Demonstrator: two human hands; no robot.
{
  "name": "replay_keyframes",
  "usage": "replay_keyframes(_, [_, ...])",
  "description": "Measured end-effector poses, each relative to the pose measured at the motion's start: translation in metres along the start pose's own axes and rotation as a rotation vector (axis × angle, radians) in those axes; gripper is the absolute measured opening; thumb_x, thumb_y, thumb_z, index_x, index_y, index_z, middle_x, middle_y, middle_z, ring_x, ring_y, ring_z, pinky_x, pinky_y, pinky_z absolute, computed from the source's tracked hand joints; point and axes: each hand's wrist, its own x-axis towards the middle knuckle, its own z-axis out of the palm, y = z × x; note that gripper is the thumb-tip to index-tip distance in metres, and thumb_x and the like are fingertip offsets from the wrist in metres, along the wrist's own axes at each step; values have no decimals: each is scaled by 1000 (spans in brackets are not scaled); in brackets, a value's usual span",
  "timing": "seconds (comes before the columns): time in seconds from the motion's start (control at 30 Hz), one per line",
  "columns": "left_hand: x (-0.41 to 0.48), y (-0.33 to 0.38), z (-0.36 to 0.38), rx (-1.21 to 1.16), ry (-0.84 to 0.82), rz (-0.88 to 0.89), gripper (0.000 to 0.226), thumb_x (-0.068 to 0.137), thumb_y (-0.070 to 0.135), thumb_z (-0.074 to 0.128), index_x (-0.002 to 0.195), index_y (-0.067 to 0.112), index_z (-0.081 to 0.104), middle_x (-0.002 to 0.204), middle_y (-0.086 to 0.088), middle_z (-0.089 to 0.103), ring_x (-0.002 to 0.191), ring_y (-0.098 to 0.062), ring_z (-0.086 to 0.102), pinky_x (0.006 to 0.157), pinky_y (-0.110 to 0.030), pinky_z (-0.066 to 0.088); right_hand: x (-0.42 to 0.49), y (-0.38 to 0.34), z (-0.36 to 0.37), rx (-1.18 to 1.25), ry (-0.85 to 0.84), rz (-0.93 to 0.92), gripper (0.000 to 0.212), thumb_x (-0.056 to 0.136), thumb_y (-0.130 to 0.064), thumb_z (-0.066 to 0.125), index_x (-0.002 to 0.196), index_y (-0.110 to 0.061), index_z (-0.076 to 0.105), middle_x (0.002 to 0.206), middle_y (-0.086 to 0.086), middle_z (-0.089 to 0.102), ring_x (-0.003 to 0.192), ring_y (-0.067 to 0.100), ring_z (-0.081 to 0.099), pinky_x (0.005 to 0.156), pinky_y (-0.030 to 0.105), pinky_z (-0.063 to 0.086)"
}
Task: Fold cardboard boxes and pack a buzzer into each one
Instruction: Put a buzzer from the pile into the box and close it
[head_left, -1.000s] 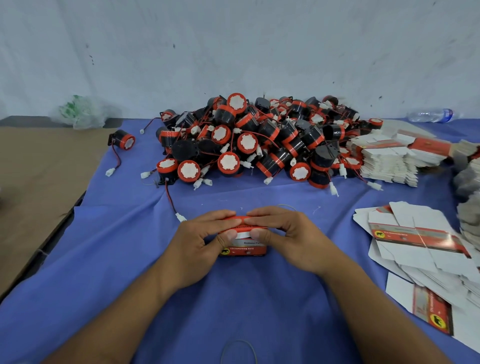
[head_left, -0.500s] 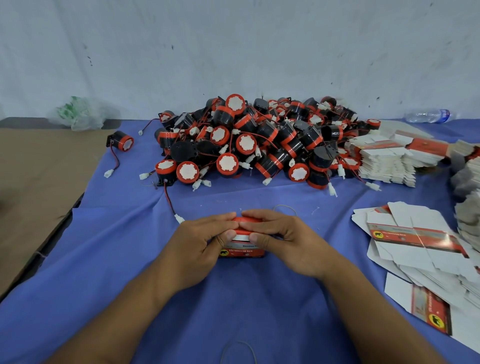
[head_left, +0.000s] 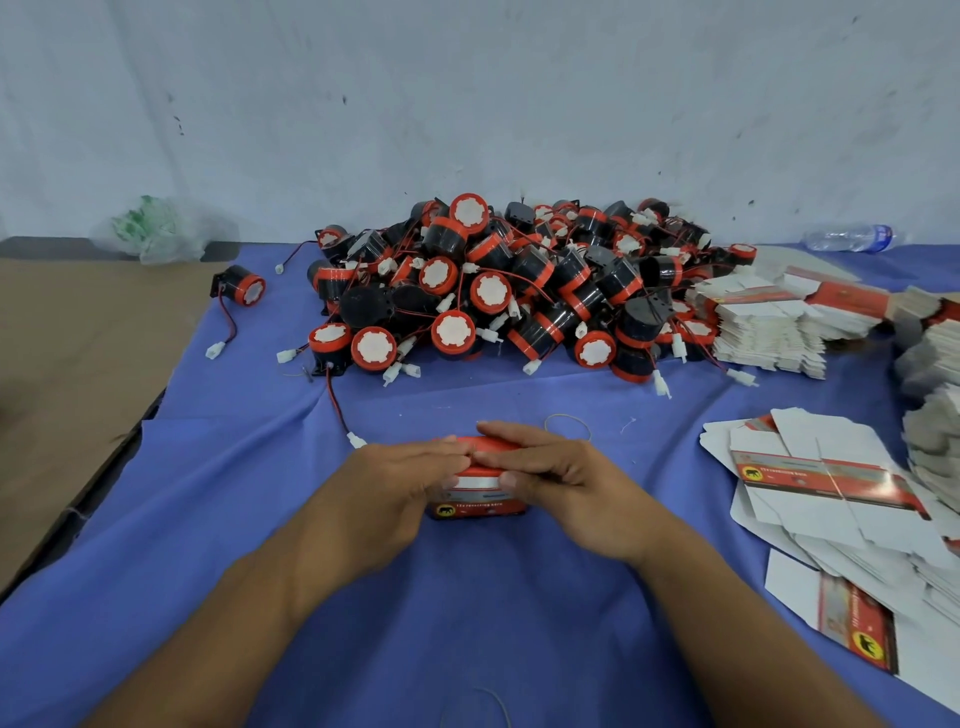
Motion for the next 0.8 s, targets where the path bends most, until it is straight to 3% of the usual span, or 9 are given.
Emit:
replay_keyframes(0.1, [2,2,-1,89,31,97,35,65,-19,66,95,-4,75,98,-13,75,77,-29,74,53,-39,60,2,-1,-2,9,-25,13,38,98,-9,59,115,-41,72,145,-24,48,137,-3,41,113,35,42])
replay_keyframes(0.17, [2,4,-1,106,43,98,37,63,-20,66,94,0,75,95,-9,76,73,-25,74,50,-35,57,2,-3,-5,1,-31,14,32,96,-17,62,114,-41,74,143,-22,51,135,-2,44,111,35,43])
replay_keyframes(0.27, [0,4,2,64,43,42,44,67,-21,65,102,4,75,106,-4,74,86,-24,73,59,-36,59,3,-7,-2,-64,10,-19,16,92,-28,69,104,-36,76,130,-20,56,123,3,54,102,31,49])
replay_keyframes(0.33, [0,5,5,-1,43,23,33,77,-15,64,102,5,74,110,1,72,92,-24,68,69,-37,58,5,-8,5,-166,73,-96,7,89,-25,75,94,-22,70,119,-8,59,110,8,58,94,25,49])
replay_keyframes(0.47, [0,1,11,-166,47,-88,15,90,10,60,97,9,74,119,8,64,122,-10,52,100,-23,42,8,-10,14,-299,120,-176,16,89,-15,74,91,-6,62,110,3,59,103,15,56,92,28,46])
replay_keyframes(0.53, [-2,-3,12,-244,10,-160,13,92,12,64,99,12,74,128,10,62,136,-5,41,109,-25,38,7,-11,13,-277,69,-173,12,92,-15,70,98,-7,63,112,2,59,106,15,55,96,34,45])
replay_keyframes(0.63, [-4,-6,12,-309,-20,-155,23,87,13,73,109,17,74,133,18,59,139,0,37,111,-25,38,4,-9,12,-192,-23,-105,16,98,-23,56,110,-16,63,123,-6,56,120,14,52,105,38,42])
replay_keyframes(0.7, [-4,-6,11,-316,-36,-143,26,85,13,75,111,18,74,135,20,56,140,0,36,112,-25,37,3,-8,12,-63,-17,-14,27,98,-28,48,119,-19,63,135,-11,52,130,10,48,110,34,39])
replay_keyframes(0.8, [-4,-6,11,-280,-36,-125,18,88,10,70,105,14,76,137,15,57,140,-5,37,112,-25,38,4,-5,9,-30,-3,61,20,101,-23,53,119,-26,62,144,-19,43,128,-5,48,104,22,42])
